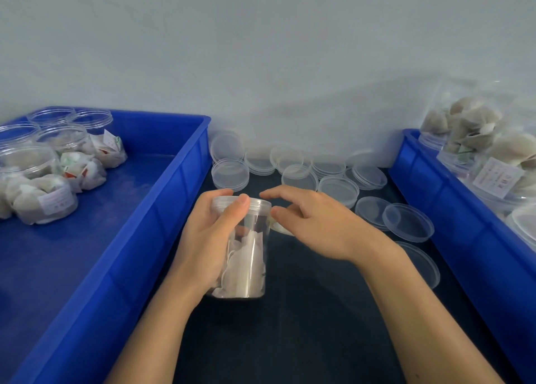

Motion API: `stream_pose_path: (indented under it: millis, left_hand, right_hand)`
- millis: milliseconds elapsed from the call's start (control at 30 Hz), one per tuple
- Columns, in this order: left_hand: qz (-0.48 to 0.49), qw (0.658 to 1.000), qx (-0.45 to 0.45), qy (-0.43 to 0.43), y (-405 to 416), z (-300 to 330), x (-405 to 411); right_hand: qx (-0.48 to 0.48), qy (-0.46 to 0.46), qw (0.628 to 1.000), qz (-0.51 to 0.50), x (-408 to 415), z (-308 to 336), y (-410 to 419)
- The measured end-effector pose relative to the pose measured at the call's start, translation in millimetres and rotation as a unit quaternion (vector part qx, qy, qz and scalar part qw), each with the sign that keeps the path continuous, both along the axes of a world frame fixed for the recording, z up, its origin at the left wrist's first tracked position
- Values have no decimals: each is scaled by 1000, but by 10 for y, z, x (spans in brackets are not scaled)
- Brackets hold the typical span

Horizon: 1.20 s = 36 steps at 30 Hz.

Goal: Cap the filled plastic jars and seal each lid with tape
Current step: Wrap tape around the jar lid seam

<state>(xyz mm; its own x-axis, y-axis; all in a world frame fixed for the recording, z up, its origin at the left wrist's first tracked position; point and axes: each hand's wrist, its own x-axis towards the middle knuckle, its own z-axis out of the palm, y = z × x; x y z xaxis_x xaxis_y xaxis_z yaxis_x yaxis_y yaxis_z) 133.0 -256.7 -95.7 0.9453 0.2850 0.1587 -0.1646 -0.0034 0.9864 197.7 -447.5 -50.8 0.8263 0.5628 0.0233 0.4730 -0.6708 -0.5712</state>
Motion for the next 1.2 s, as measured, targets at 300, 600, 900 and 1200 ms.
stream_pose_path:
  millis: [300,600,900,1200]
  left_hand:
    - [-11,1000,-3,7,28,-97,12]
    - [161,969,187,15,-96,10,-62]
    - [108,988,104,32,-49,22,-38]
    - [67,996,49,19,1,-30,-9]
  right_hand:
    - [49,74,995,42,-20,41,-13]
    - [-24,-17,1000,5,-163,169,107]
    - [-5,-5,1000,0,-96,197,-22]
    - [12,7,1000,-2,-4,43,-31]
